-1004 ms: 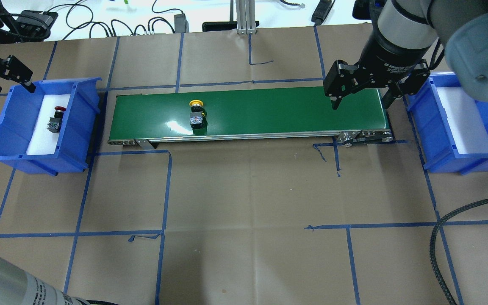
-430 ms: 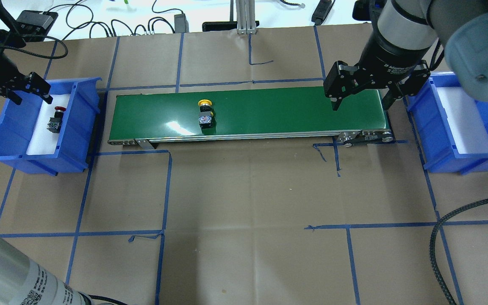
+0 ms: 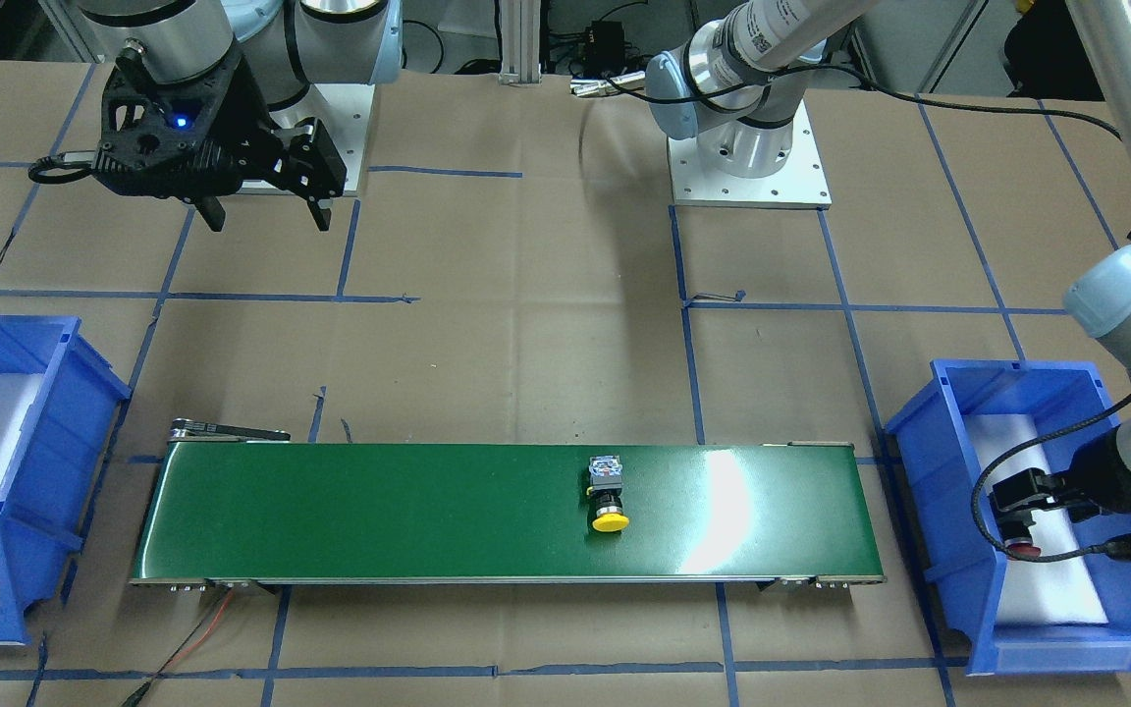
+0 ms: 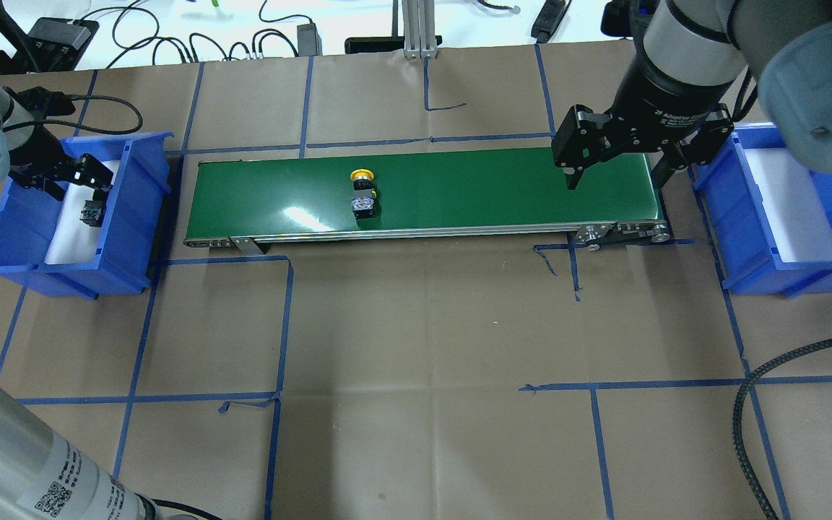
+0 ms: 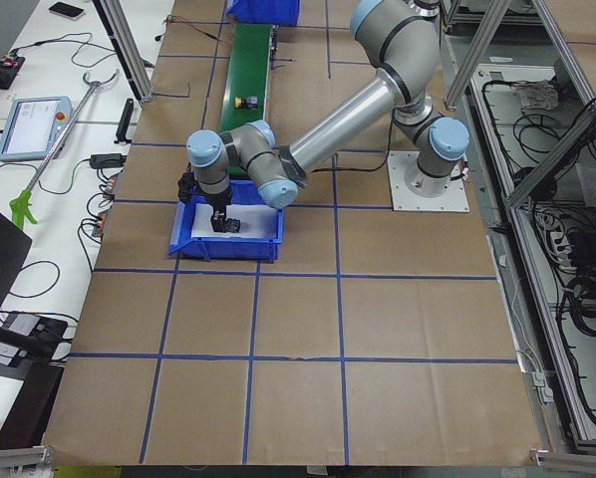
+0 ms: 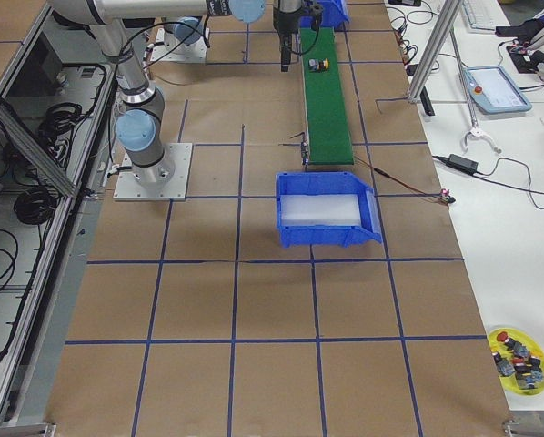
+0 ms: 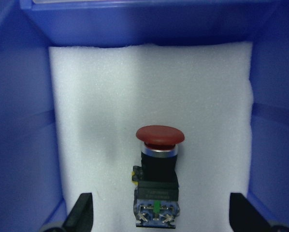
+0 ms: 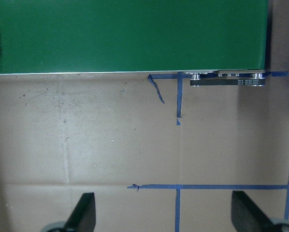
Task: Transport two buttons from left to right
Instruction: 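Grasp the red-capped button with the left gripper and lift it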
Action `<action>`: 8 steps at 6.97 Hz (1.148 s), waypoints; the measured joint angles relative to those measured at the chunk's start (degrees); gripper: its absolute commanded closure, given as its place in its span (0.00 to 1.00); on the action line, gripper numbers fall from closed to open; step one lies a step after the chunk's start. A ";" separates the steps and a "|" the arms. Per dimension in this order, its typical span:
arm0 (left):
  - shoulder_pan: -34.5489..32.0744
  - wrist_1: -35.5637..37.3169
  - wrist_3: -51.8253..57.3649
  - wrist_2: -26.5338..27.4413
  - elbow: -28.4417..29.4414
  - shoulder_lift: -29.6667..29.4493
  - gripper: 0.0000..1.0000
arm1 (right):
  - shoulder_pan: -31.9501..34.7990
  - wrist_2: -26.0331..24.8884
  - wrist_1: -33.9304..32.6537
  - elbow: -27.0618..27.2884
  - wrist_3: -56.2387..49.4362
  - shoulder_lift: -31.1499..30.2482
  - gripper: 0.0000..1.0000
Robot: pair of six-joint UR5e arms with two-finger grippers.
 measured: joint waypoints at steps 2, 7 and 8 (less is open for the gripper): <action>0.06 2.13 0.11 0.05 -1.26 -0.93 0.37 | -0.05 0.01 -0.35 0.00 -0.14 0.02 0.00; 0.06 2.09 1.34 0.36 0.02 -1.34 0.95 | -0.09 -0.27 -0.58 -0.06 -0.12 0.02 0.00; 0.05 1.57 1.39 0.29 0.57 -0.75 0.95 | -0.09 -0.31 -0.53 -0.03 -0.10 0.02 0.00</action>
